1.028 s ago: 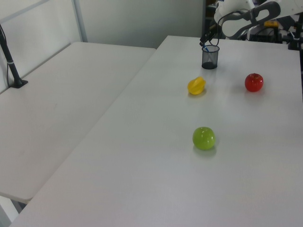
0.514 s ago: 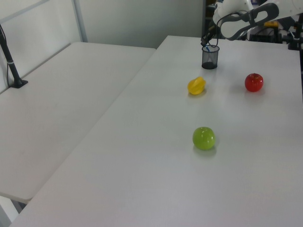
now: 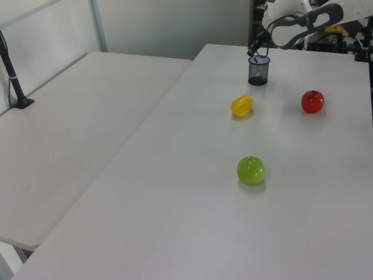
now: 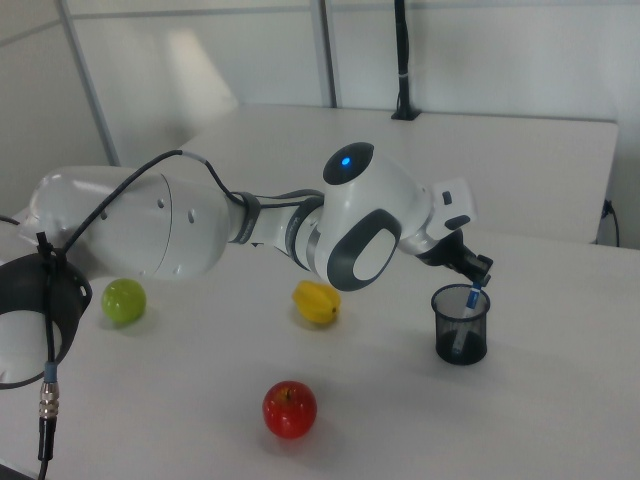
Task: Take marker pen
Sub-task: 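Lift the marker up out of the pen cup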
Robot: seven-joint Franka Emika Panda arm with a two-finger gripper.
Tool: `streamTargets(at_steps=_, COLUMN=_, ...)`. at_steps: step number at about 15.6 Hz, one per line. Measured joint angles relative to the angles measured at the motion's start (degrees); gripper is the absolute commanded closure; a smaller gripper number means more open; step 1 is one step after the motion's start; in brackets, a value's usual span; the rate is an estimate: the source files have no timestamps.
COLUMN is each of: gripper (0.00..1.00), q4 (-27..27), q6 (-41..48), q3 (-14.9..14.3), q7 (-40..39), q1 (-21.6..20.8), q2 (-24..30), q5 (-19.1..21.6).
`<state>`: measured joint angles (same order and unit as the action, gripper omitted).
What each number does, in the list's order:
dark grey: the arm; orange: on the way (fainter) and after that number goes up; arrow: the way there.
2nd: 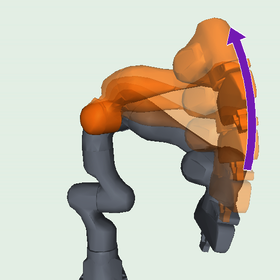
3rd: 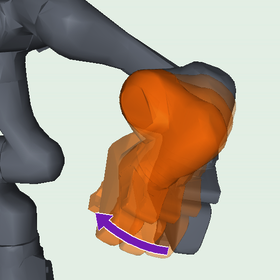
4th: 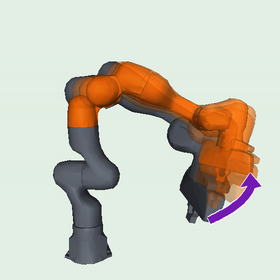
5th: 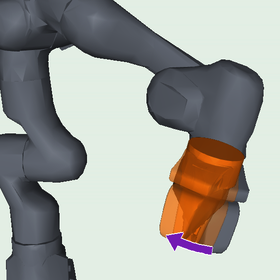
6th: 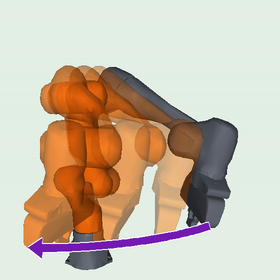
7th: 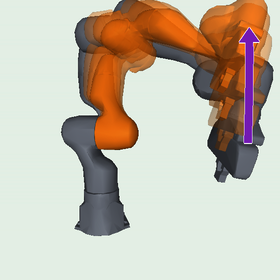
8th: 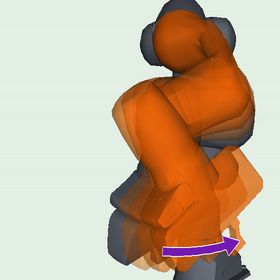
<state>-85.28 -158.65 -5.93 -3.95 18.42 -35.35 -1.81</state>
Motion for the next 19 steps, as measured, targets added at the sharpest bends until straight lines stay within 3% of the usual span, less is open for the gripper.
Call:
streamTargets(at_steps=6, gripper=1.00, q4=2.17, q6=-0.16, q3=-0.01, q7=0.00, q1=0.07, q2=2.20, q5=0.00)
streamTargets(at_steps=10, gripper=1.00, q4=2.49, q6=-0.17, q3=-0.02, q7=0.05, q1=0.09, q2=6.95, q5=0.42)
streamTargets(at_steps=13, gripper=1.00, q4=2.17, q6=-0.16, q3=0.10, q7=0.08, q1=0.03, q2=10.64, q5=2.95)
streamTargets(at_steps=17, gripper=1.00, q4=-3.07, q6=0.92, q3=1.29, q7=0.08, q1=-1.71, q2=16.12, q5=5.90)
streamTargets(at_steps=19, gripper=1.00, q4=-5.67, q6=6.65, q3=1.55, q7=0.09, q1=-4.02, q2=19.31, q5=7.04)
